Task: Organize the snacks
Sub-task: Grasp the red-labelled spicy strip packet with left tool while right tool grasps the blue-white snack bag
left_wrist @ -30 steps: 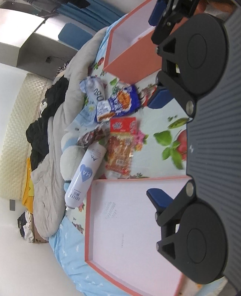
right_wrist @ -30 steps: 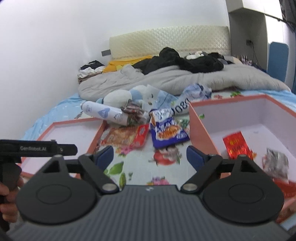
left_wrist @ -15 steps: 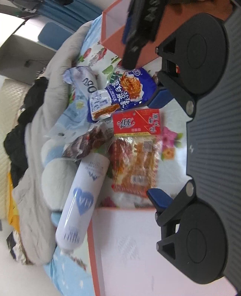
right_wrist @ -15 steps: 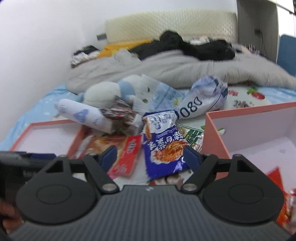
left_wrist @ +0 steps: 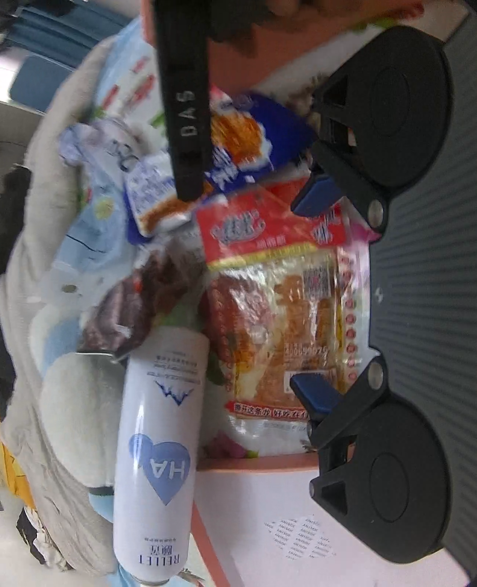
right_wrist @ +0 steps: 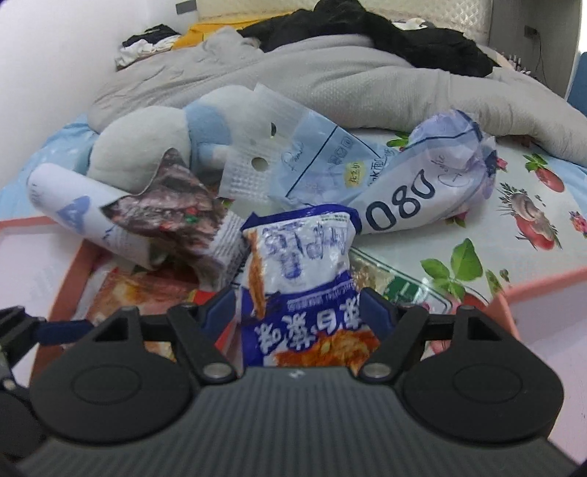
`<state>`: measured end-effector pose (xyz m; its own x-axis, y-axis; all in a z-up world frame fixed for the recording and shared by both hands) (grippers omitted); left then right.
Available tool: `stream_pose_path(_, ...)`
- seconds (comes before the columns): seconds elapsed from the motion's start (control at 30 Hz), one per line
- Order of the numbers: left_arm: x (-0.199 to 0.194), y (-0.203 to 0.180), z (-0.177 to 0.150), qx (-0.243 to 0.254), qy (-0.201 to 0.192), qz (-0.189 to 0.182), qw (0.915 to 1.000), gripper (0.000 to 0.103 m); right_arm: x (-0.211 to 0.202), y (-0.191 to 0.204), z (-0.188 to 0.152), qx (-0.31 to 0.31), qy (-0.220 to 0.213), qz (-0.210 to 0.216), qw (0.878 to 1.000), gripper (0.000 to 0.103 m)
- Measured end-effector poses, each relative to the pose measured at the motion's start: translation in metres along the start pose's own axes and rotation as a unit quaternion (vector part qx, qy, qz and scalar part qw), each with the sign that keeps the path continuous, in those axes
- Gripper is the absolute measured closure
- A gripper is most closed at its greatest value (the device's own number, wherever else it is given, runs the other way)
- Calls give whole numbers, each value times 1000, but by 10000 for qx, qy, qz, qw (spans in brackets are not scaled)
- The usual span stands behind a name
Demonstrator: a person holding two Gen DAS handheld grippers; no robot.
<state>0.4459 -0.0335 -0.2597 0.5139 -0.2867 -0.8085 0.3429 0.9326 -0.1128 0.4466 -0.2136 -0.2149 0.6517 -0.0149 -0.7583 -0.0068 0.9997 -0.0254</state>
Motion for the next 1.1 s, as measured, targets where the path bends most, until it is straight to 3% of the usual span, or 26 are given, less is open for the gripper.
stream_pose_path(0.17, 12, -9, -9, 584, -66, 357, 9976, 8, 21, 2, 5, -264, 207, -73, 9994, 24)
stream_pose_path(0.37, 13, -7, -9, 518, -40, 395, 9979, 13, 40, -1, 8, -246, 589, -17, 9980, 28)
stream_pose_path(0.47, 9, -8, -10, 500, -80, 429, 9978, 22, 36, 3, 9, -426, 510, -38, 9978, 39)
stream_pose_path(0.6, 3, -11, -12, 547, -143, 503, 9971, 44, 25, 7, 8, -472, 484, 6, 9977, 58)
stream_pose_path(0.87, -7, -15, -15, 442, -365, 482, 9972, 66, -16, -9, -1, -289, 290, 167, 9990, 62)
stream_pose_path(0.9, -10, -14, -16, 368, -410, 425, 9976, 81, -22, -9, -3, -250, 262, 182, 9992, 62)
stream_pose_path(1.1, -28, -13, -21, -114, -612, 365, 9974, 87, -55, -10, -26, 127, 263, 455, 9985, 62)
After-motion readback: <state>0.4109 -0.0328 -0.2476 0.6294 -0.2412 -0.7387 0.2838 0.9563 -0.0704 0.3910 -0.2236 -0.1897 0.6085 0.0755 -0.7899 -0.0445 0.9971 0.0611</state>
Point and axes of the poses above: each gripper's, at about its wrist camera, not at the fingertips, and x roughly the way its jaws point, y to its left, z to its top, the point moved 2 cm from there along x, roughly the way its jaws point, and after that the axes turned 4 degrees about -z, right-handed, at the moved point
